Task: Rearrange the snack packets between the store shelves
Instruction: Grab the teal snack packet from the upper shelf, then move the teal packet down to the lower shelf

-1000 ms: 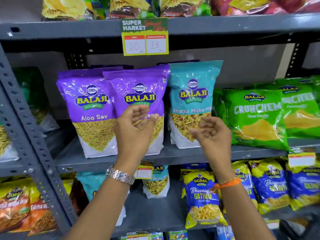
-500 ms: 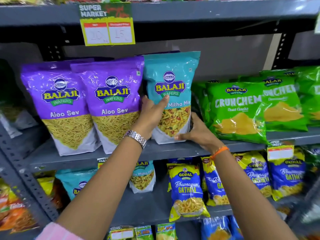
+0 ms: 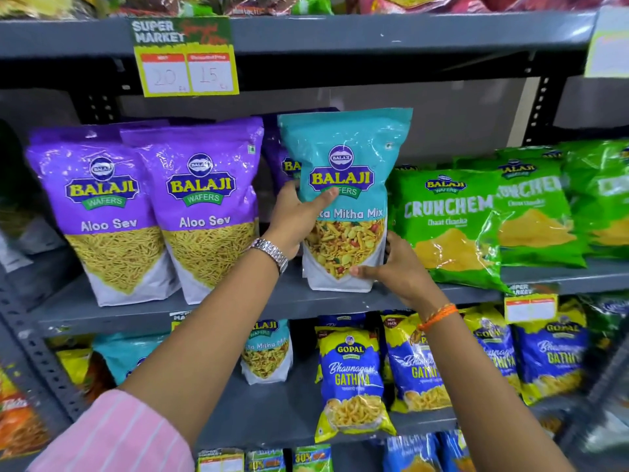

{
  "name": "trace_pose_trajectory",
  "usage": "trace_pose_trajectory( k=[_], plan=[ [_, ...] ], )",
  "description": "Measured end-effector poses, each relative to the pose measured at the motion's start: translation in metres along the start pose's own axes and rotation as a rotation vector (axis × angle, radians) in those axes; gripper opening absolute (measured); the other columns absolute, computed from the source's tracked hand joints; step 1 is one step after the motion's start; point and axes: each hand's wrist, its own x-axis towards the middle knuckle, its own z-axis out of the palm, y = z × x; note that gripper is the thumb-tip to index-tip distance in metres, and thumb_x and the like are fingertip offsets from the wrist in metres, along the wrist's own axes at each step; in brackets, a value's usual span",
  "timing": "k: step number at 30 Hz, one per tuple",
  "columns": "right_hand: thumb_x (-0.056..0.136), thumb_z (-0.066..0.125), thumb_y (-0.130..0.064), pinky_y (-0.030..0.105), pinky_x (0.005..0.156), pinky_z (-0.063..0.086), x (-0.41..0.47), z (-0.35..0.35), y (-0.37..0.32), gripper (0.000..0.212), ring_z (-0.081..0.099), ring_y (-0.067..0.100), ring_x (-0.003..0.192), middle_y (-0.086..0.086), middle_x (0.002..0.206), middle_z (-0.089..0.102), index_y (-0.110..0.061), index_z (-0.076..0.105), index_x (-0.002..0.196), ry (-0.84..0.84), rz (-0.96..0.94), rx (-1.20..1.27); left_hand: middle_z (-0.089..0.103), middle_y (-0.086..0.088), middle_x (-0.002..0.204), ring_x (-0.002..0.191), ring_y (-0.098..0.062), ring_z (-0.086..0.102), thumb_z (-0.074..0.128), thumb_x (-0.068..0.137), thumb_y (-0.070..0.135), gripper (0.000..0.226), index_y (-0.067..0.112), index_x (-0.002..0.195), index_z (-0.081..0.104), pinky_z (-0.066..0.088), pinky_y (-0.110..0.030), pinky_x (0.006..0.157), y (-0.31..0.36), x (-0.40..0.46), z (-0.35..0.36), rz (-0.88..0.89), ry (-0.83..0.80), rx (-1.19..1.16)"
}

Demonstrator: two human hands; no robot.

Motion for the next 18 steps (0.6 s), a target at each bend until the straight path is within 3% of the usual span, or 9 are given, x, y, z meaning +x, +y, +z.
trace_pose_trajectory(
  k=[4, 6, 8, 10, 13, 16, 18],
  plan=[
    [0.064, 0.091, -0.003, 0.049, 0.104, 0.055, -0.026, -0.012, -0.007, 0.072, 0.067, 0.024, 0.118, 0.007, 0.125, 0.071, -0.009, 0.058, 0.127, -0.005, 0.011, 0.061, 0.08, -0.001, 0.116, 0.109, -0.019, 0.076, 0.089, 0.074, 0.036, 0.043, 0.024, 0.11, 0.07, 0.059, -0.047, 0.102, 0.007, -0.009, 0.001, 0.013, -0.112, 0.008],
    [0.065, 0.09, -0.002, 0.043, 0.101, 0.057, -0.04, -0.016, -0.014, 0.068, 0.069, 0.018, 0.114, 0.005, 0.122, 0.072, -0.01, 0.059, 0.125, -0.009, -0.007, 0.065, 0.08, -0.001, 0.115, 0.108, -0.018, 0.076, 0.087, 0.079, 0.028, 0.033, 0.026, 0.108, 0.071, 0.06, -0.044, 0.1, 0.011, -0.016, -0.001, 0.028, -0.138, -0.01],
    [0.066, 0.088, 0.004, 0.031, 0.093, 0.061, -0.056, -0.018, -0.022, 0.062, 0.072, 0.007, 0.102, 0.0, 0.114, 0.073, -0.013, 0.06, 0.12, -0.018, -0.028, 0.084, 0.08, -0.004, 0.115, 0.107, -0.02, 0.077, 0.086, 0.08, 0.024, 0.032, 0.022, 0.109, 0.073, 0.063, -0.039, 0.091, 0.016, -0.028, -0.005, 0.047, -0.149, -0.054],
    [0.066, 0.087, 0.007, 0.028, 0.088, 0.062, -0.071, -0.019, -0.027, 0.062, 0.074, 0.008, 0.098, -0.001, 0.111, 0.075, -0.015, 0.061, 0.118, -0.034, -0.048, 0.091, 0.08, -0.006, 0.114, 0.105, -0.022, 0.077, 0.086, 0.079, 0.017, 0.033, 0.019, 0.109, 0.073, 0.063, -0.031, 0.077, 0.021, -0.044, -0.01, 0.061, -0.15, -0.104],
    [0.064, 0.091, 0.0, 0.035, 0.096, 0.059, -0.097, -0.015, -0.031, 0.07, 0.072, 0.015, 0.111, 0.0, 0.118, 0.075, -0.02, 0.061, 0.124, -0.063, -0.061, 0.072, 0.081, -0.006, 0.111, 0.105, -0.023, 0.077, 0.089, 0.075, 0.015, 0.037, 0.019, 0.109, 0.074, 0.063, -0.034, 0.086, 0.027, -0.075, -0.022, 0.085, -0.134, -0.157],
    [0.062, 0.093, -0.004, 0.033, 0.094, 0.057, -0.125, -0.001, -0.026, 0.071, 0.071, 0.011, 0.112, -0.005, 0.117, 0.076, -0.028, 0.061, 0.121, -0.09, -0.036, 0.069, 0.082, 0.0, 0.106, 0.101, -0.018, 0.078, 0.09, 0.072, 0.017, 0.039, 0.019, 0.108, 0.074, 0.062, -0.036, 0.089, 0.027, -0.11, -0.036, 0.114, -0.118, -0.121],
    [0.059, 0.095, -0.004, 0.028, 0.09, 0.058, -0.144, 0.009, -0.019, 0.072, 0.072, 0.01, 0.109, -0.008, 0.114, 0.077, -0.027, 0.061, 0.119, -0.105, -0.019, 0.064, 0.083, 0.006, 0.101, 0.097, -0.01, 0.078, 0.09, 0.074, 0.016, 0.039, 0.018, 0.11, 0.073, 0.062, -0.029, 0.084, 0.024, -0.133, -0.045, 0.131, -0.119, -0.048]
  ],
)
